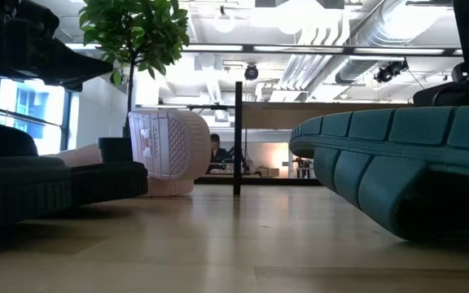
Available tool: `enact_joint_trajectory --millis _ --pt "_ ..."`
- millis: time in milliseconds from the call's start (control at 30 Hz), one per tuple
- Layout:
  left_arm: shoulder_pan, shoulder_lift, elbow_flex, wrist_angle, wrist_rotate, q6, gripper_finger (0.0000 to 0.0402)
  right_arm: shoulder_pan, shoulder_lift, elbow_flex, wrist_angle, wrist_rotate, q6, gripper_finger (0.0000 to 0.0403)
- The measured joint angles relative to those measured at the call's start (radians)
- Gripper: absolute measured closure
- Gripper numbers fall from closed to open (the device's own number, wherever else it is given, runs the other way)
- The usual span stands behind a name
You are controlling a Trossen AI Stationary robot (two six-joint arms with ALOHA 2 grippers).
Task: Pick and place slides into the shelf
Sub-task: Put the right green slide under the shelf
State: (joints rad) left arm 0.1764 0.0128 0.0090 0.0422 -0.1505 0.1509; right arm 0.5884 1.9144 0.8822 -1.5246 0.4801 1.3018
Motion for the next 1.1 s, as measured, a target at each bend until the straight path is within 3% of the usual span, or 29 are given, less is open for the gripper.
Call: enact_joint_trajectory --millis 267,533,667,967,1100 --pt "0.0 0.0 0.0 0.0 0.0 0.0 0.0401 0.001 0.0 0.001 0.004 -0.01 0.001 0.0387" --pt "0.0 0.0 0.0 0.0 0.0 0.0 0.0401 0.003 0.0 0.012 0.006 0.02 -0.002 0.0277" --pt "0.0 0.0 0.0 0.0 0.0 0.0 0.0401 0.003 0.0 0.012 0.006 0.016 -0.001 0.0243" --pt "0.0 0.0 0.0 0.0 0.0 0.0 0.0401 0.045 -0.079 0.106 -0.037 0.009 0.053 0.0241" --pt "0.0 0.0 0.0 0.0 0.0 0.0 0.0401 0.081 -0.121 0.182 -0.041 -0.041 0.055 0.0252"
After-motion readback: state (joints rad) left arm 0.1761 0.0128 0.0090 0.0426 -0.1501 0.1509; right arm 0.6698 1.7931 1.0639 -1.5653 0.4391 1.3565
